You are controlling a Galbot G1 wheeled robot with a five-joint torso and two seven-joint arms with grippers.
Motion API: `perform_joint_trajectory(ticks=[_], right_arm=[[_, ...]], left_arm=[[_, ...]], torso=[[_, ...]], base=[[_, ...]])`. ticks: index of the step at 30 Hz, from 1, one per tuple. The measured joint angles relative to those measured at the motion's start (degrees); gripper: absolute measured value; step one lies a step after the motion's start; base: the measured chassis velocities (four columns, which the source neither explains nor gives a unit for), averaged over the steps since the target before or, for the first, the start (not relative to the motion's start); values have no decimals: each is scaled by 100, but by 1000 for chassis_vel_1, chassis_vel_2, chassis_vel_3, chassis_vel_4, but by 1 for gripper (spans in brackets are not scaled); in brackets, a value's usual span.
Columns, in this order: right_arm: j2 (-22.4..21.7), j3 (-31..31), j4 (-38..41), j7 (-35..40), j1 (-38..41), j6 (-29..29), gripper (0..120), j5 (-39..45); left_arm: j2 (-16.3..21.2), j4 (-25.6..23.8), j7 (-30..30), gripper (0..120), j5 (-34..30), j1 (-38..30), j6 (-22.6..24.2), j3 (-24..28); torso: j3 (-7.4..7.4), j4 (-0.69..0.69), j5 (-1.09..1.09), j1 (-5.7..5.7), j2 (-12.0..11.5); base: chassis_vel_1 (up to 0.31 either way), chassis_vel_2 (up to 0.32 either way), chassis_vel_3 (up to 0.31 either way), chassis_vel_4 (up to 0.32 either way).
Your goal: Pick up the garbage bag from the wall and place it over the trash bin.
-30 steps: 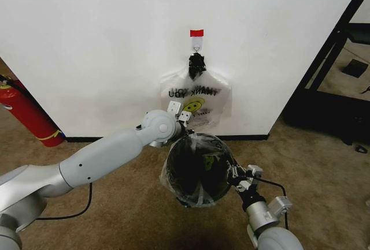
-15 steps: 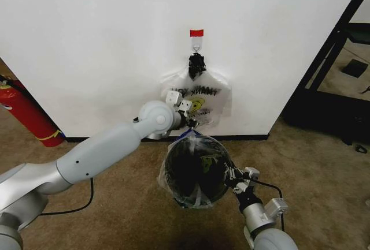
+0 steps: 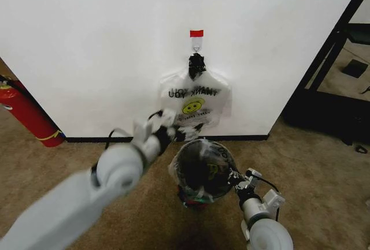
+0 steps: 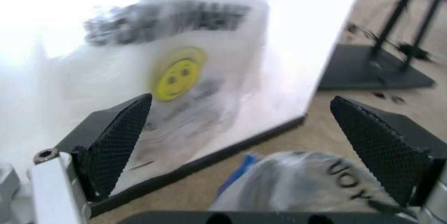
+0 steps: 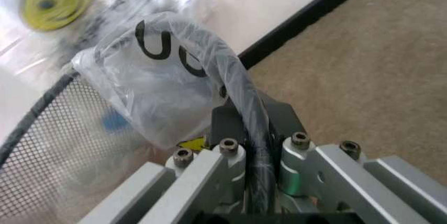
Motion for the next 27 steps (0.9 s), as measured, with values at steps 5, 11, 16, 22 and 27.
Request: perform_joint_trajectory(ticks=[5,11,16,22,27], right_arm=[[67,-42,-211,28,151,-67,1,1],[138,-44,-422,15,235,-86,1,-12],[166,-66,-483,-16,249,-97,1,-61],[166,-54,-395,-133,176,-130,23,-106],[165,-29,-369,-191,91,-126,42,-230]], left_arm=[[-306,-47,-36,100,431,1378,-532,-1075],[-880,-363,-9,100,1286,2792,-893,-2118],[-1021,-375,8,100,1564,3055,-1070,-2143],[-1061,-473,-59,100,1511,2991,-982,-2144],[-1157,-566,-83,100,1585,3099,-897,-2094]], torso=[[0,5,-1,0,0],[0,2,0,0,0],[0,2,0,0,0],[0,1,1,0,0],[0,2,2,0,0]], base=[[0,0,0,0],[0,0,0,0],[0,0,0,0],[0,0,0,0],[0,0,0,0]])
